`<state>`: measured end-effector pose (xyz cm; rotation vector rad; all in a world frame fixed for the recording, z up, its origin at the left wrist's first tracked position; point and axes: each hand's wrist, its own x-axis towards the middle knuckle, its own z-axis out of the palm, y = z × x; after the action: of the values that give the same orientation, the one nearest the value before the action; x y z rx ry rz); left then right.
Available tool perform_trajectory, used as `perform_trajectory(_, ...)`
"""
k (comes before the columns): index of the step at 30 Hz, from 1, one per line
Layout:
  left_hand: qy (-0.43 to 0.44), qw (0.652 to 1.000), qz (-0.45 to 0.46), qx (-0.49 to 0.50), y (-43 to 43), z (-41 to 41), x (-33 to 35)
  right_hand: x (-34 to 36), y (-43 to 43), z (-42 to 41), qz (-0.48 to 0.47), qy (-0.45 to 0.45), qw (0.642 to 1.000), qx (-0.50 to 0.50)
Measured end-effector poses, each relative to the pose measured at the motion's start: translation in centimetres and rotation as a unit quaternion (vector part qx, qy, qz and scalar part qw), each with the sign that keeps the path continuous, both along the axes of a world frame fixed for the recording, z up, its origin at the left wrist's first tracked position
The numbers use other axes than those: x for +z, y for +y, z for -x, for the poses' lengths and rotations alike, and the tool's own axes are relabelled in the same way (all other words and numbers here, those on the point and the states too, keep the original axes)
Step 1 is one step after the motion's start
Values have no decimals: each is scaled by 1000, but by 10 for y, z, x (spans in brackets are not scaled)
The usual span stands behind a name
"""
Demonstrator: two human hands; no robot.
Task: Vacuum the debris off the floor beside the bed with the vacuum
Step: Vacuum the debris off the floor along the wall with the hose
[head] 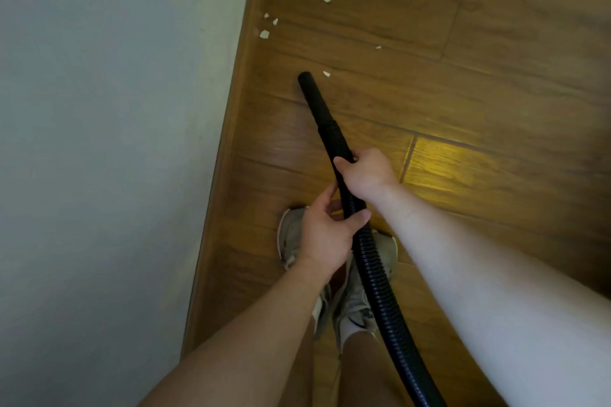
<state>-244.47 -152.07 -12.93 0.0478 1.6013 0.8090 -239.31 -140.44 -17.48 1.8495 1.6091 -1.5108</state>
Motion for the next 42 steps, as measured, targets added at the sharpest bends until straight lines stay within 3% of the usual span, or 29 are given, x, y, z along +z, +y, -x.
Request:
perform_trajectory(23, -13, 997, -1, -71, 71, -64, 11, 6, 56, -91, -2, 24, 991, -135)
perform_trajectory(42, 20, 999, 36, -8, 67, -8, 9, 1, 60, -16, 53, 59, 996, -42)
